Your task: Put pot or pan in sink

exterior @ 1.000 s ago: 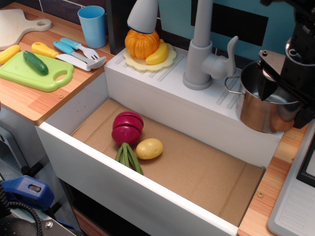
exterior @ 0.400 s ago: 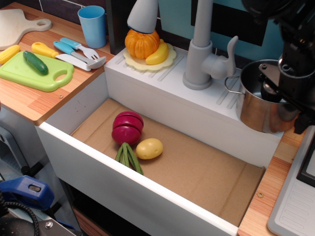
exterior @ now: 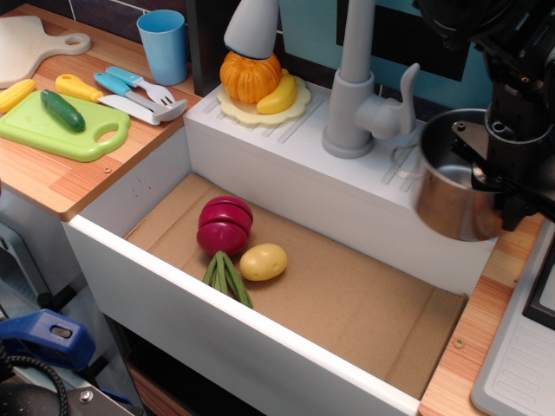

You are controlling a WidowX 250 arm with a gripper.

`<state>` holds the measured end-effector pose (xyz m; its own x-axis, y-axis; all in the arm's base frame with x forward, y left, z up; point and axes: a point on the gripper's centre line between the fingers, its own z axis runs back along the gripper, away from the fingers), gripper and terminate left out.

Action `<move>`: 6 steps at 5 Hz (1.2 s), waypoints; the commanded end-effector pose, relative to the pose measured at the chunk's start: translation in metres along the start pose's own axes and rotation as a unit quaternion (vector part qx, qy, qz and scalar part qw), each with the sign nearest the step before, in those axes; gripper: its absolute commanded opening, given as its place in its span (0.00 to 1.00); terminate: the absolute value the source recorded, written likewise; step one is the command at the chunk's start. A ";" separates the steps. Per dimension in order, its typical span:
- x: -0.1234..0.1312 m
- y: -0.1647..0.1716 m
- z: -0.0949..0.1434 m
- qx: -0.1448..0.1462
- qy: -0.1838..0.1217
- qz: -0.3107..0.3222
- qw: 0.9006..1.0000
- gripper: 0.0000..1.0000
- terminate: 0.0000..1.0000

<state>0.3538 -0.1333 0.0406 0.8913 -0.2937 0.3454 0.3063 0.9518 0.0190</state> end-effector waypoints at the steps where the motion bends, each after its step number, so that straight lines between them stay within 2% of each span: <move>1: -0.002 -0.005 0.038 0.023 -0.002 0.039 0.999 0.00 0.00; 2: -0.023 -0.003 0.060 0.064 0.016 0.077 0.995 0.00 0.00; 3: -0.050 0.004 0.064 0.079 0.022 0.117 0.990 0.00 0.00; 4: -0.066 0.008 0.057 0.070 0.013 0.125 0.990 0.00 0.00; 6: -0.078 0.013 0.017 0.033 -0.012 0.131 0.991 0.00 0.00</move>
<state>0.2765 -0.0971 0.0062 0.9384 -0.0291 0.3444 0.0486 0.9977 -0.0480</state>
